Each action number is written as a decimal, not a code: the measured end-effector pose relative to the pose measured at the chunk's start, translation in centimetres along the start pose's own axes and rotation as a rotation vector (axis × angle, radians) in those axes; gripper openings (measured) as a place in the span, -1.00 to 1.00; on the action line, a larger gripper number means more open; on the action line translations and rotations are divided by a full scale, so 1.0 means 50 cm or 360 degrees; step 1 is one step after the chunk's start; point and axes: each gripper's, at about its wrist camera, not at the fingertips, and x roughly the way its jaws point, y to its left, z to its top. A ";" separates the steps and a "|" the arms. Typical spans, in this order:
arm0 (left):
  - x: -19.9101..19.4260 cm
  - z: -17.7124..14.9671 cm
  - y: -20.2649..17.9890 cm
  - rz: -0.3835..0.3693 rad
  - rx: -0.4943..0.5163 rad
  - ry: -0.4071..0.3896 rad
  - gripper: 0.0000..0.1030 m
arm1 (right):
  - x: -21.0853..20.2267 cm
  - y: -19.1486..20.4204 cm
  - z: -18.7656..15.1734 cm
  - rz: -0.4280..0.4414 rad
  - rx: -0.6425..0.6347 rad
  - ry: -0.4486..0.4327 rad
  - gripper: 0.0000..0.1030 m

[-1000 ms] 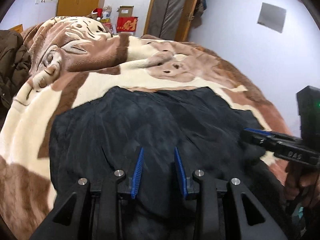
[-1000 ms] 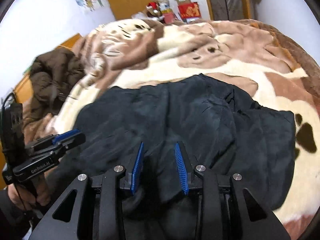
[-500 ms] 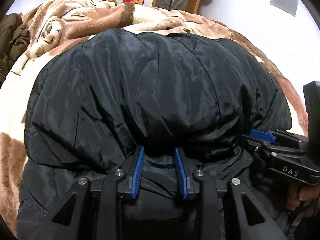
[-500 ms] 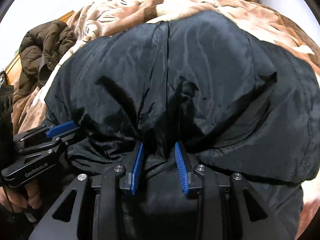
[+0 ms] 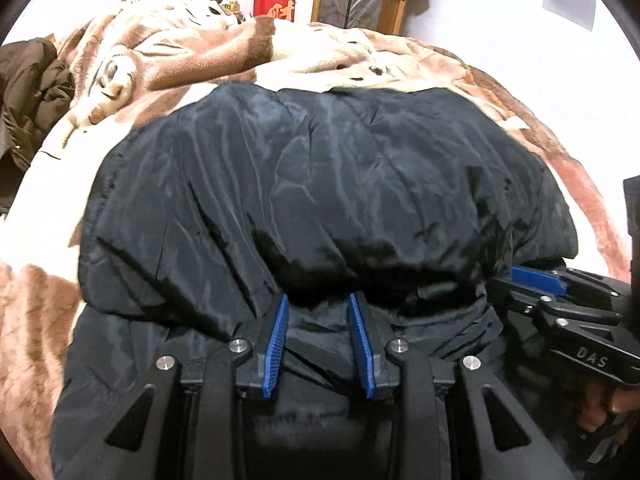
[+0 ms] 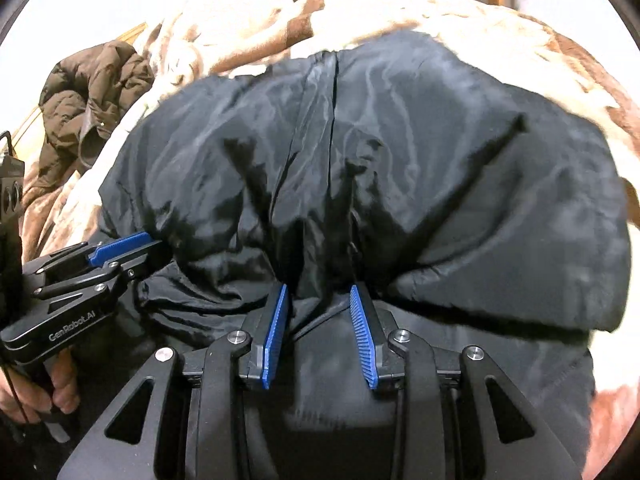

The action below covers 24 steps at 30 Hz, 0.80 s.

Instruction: Fold large clothes

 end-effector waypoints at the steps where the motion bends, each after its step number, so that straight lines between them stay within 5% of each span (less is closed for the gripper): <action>1: -0.012 -0.003 -0.004 0.0008 0.0007 -0.0006 -0.36 | -0.012 0.001 -0.003 -0.0003 -0.0006 -0.0013 -0.34; 13: -0.176 -0.075 -0.041 0.0015 0.0056 -0.0095 -0.36 | -0.193 0.009 -0.077 -0.0038 -0.0007 -0.0162 -0.34; 24: -0.285 -0.166 -0.035 0.0064 0.0049 -0.0117 -0.36 | -0.297 0.005 -0.201 -0.0065 0.0061 -0.0157 -0.33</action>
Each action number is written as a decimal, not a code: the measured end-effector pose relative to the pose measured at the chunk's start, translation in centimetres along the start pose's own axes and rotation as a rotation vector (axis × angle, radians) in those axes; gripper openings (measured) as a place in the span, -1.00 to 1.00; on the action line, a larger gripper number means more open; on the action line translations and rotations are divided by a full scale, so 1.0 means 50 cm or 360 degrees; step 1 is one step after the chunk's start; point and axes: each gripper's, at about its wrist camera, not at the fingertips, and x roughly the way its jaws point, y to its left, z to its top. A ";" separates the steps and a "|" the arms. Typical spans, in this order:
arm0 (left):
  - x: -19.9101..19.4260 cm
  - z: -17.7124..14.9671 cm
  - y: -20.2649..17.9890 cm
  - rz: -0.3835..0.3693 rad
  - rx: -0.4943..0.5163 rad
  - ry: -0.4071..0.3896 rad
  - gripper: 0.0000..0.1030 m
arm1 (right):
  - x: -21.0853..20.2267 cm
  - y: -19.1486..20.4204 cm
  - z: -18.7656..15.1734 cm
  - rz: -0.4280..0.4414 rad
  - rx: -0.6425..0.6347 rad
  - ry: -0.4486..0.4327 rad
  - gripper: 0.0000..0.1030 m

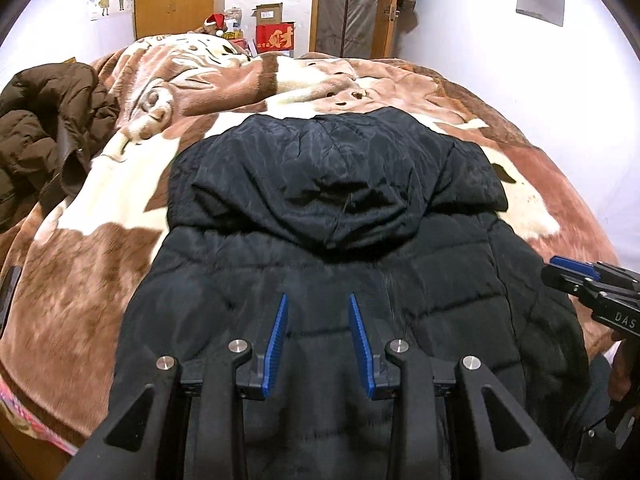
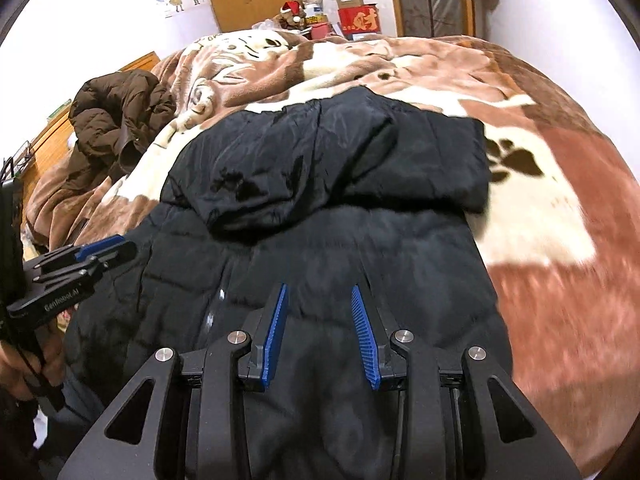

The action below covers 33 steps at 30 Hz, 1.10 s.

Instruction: Fold large clothes

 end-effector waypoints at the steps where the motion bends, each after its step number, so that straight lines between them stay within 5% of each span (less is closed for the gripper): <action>1: -0.007 -0.008 0.001 0.0004 -0.0001 0.0001 -0.36 | -0.011 -0.005 -0.013 -0.0004 0.0007 0.0000 -0.33; 9: -0.063 -0.064 0.021 0.0000 -0.0037 -0.0001 -0.35 | -0.068 -0.037 -0.082 -0.0046 0.0067 -0.0008 -0.28; 12: -0.073 -0.079 0.040 0.0026 -0.0070 0.0003 -0.14 | -0.081 -0.057 -0.099 -0.0047 0.0115 -0.0013 0.03; 22: -0.073 -0.095 0.138 0.0179 -0.0168 -0.0011 0.22 | -0.071 -0.137 -0.129 -0.0155 0.0277 0.0030 0.04; 29: -0.008 -0.121 0.237 0.0287 -0.0295 0.0113 0.24 | -0.045 -0.227 -0.154 -0.0211 0.0477 0.0122 0.08; 33: 0.022 -0.146 0.265 0.0228 -0.0421 0.0208 0.24 | -0.026 -0.251 -0.176 -0.0126 0.0581 0.0208 0.21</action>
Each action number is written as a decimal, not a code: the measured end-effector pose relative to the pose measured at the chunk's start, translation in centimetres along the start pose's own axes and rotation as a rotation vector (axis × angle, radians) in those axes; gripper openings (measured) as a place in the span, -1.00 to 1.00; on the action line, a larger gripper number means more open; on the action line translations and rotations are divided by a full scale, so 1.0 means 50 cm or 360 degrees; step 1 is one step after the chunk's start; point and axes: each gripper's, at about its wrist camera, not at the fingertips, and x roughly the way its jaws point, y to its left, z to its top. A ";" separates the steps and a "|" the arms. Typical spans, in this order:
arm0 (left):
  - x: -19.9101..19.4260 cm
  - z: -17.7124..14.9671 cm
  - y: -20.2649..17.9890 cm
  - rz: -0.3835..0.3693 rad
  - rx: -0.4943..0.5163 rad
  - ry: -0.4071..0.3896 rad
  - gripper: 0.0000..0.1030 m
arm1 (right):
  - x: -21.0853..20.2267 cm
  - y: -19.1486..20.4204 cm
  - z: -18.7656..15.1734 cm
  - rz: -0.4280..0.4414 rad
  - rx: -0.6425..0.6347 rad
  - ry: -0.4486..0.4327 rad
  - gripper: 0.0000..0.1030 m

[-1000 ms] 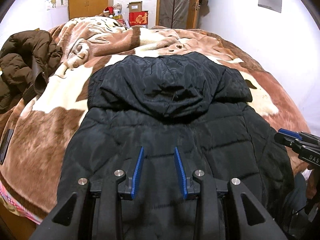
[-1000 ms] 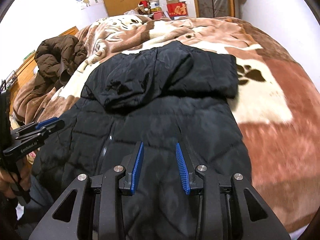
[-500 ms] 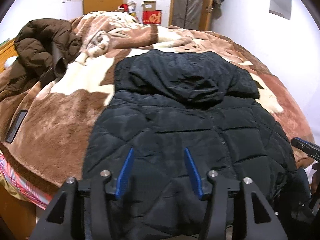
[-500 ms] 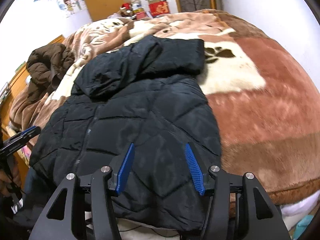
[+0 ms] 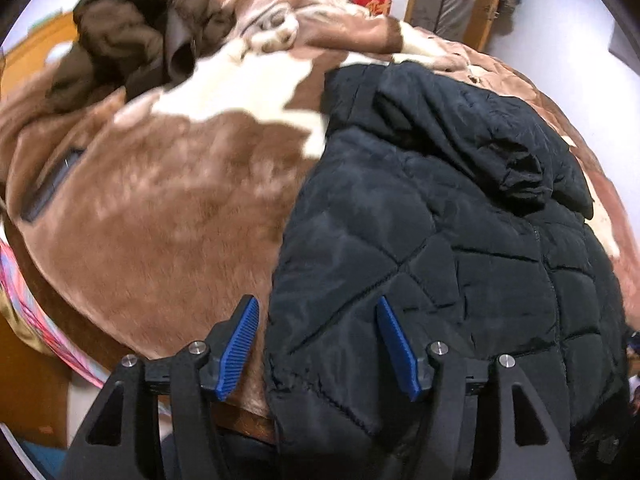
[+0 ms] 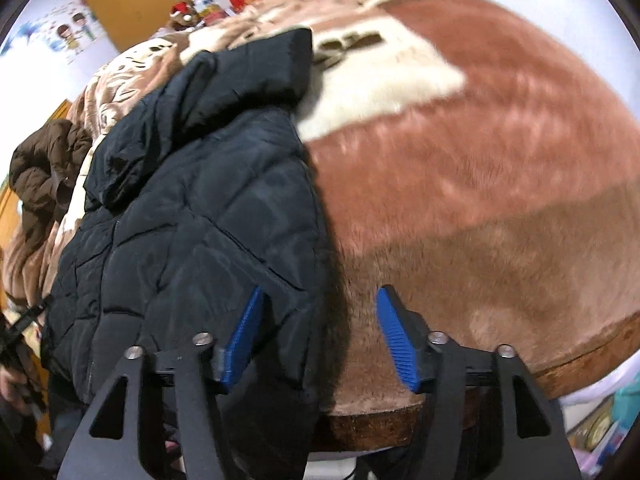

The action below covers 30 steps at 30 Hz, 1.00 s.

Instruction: Fold large clothes

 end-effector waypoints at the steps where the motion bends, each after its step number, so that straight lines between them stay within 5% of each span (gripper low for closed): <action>1: 0.001 -0.006 -0.002 -0.0010 0.0004 0.0006 0.24 | 0.002 0.001 -0.003 0.0022 0.0004 0.0018 0.21; 10: -0.015 -0.056 -0.018 -0.0040 0.0006 0.0061 0.25 | 0.016 0.036 -0.034 0.0157 -0.0061 0.0166 0.21; 13: -0.013 -0.070 -0.018 -0.0051 -0.0015 0.0114 0.23 | 0.016 0.036 -0.042 0.0174 -0.0039 0.0187 0.02; 18: -0.028 -0.071 -0.025 -0.0096 0.0004 0.0108 -0.44 | -0.003 0.042 -0.039 0.0183 -0.0041 0.0168 -0.57; 22: -0.069 -0.049 -0.027 -0.0205 -0.0055 0.0024 -0.68 | -0.032 0.063 -0.026 0.0214 -0.0067 0.0117 -0.72; 30: -0.202 0.057 -0.029 -0.0406 -0.0098 -0.0299 -0.71 | -0.160 0.103 0.044 0.0385 -0.0088 -0.0153 -0.75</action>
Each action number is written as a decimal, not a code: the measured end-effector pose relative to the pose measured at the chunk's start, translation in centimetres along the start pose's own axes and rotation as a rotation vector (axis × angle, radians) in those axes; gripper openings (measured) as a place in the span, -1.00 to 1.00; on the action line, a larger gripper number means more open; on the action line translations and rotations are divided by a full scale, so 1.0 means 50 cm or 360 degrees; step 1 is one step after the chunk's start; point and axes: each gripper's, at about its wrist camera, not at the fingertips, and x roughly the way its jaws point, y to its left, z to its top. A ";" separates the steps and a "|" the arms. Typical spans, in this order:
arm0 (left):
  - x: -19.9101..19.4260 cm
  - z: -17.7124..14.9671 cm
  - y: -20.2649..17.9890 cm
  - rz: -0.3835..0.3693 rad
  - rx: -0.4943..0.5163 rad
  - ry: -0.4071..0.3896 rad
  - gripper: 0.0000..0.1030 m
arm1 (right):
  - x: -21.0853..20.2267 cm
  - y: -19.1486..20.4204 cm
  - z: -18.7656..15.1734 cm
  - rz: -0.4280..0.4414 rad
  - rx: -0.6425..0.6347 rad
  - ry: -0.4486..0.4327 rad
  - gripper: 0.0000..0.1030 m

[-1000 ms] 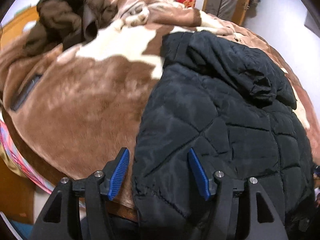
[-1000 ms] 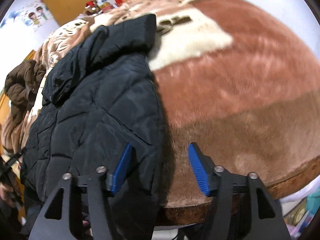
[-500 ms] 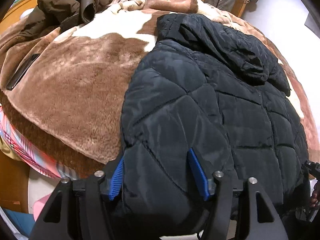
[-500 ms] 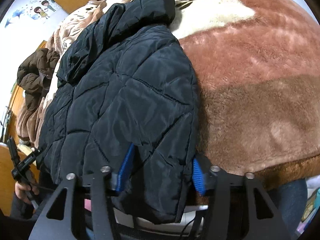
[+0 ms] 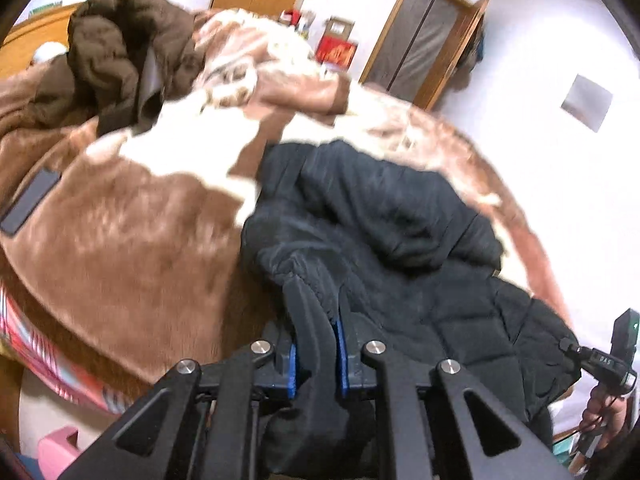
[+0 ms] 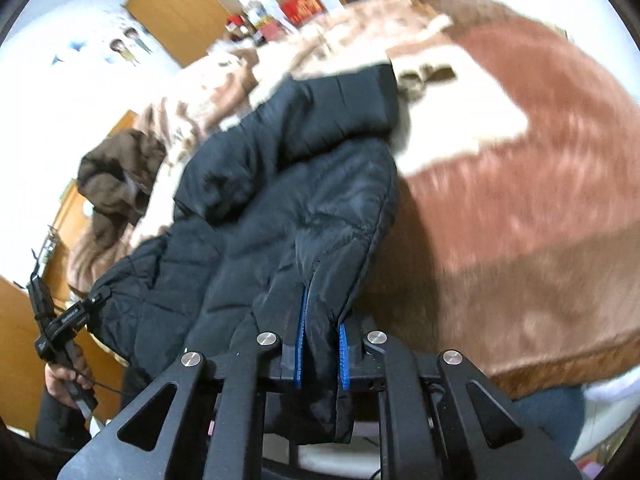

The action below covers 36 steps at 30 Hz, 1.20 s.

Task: Fold large clothes
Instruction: 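Grasp the jacket side edge with both tools and lift it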

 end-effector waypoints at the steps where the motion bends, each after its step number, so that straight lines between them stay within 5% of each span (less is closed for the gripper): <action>1: -0.011 0.010 -0.002 -0.0014 -0.0002 -0.0027 -0.71 | -0.014 0.005 0.007 0.0014 -0.0007 -0.0025 -0.75; 11: -0.112 -0.006 0.007 -0.0129 -0.0060 -0.0106 -0.71 | -0.139 0.036 -0.041 0.0076 -0.0038 -0.0108 -0.75; 19: -0.086 0.056 0.000 -0.0133 -0.0089 -0.0167 -0.70 | -0.128 0.033 0.045 0.0150 0.0012 -0.0223 -0.75; 27: 0.038 0.207 -0.001 -0.0072 -0.0115 -0.0184 -0.70 | -0.030 0.029 0.247 0.0100 0.0070 -0.0287 -0.75; 36: 0.327 0.316 0.019 0.0111 -0.0121 0.0052 -0.69 | 0.225 -0.030 0.417 -0.0145 0.0164 -0.0037 -0.73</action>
